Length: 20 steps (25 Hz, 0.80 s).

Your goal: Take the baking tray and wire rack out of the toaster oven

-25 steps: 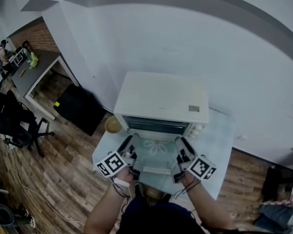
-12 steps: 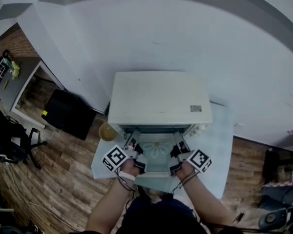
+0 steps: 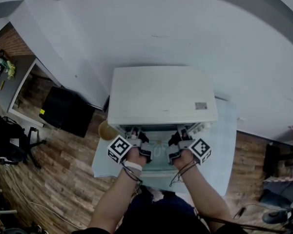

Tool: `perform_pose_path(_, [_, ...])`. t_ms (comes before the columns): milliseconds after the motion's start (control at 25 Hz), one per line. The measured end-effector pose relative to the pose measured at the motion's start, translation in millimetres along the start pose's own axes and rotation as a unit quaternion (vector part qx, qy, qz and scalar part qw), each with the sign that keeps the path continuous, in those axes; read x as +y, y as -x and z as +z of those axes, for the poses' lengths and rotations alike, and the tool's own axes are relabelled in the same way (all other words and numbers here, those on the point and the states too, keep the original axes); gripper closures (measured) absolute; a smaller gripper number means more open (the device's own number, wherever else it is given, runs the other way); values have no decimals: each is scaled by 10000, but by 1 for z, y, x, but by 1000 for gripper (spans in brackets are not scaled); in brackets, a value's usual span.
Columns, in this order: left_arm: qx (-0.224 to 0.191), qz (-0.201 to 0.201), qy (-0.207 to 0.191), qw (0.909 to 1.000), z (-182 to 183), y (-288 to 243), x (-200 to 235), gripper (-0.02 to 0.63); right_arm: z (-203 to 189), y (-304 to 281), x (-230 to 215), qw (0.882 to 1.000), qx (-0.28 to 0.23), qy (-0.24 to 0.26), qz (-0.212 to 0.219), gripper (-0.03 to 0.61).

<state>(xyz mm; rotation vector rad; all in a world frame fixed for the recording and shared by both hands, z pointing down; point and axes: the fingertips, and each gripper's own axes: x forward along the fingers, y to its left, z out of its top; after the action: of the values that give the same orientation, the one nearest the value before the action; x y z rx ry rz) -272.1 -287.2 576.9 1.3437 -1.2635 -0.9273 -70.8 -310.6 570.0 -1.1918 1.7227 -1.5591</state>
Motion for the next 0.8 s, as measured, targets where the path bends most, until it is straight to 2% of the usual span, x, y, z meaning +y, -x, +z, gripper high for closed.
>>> perform_pose_path(120, [-19,-60,28,10000,2,-2,0,390,4,-5,-1,9999,-98,-76,71,369])
perform_pose_path(240, [-12,-154,4,9999,2,-2,1,453,8,-6,-6,9999,-140,-43,25,424])
perform_pose_path(400, [45,-179,-98,9998,3,-1,-2,500,8,-7,-7,9999,-84,49,42,464])
perform_pose_path(800, [111,-290,-47,9995,-8,30,-4,507,-6,24,-8,10000,-29,-9,39,477])
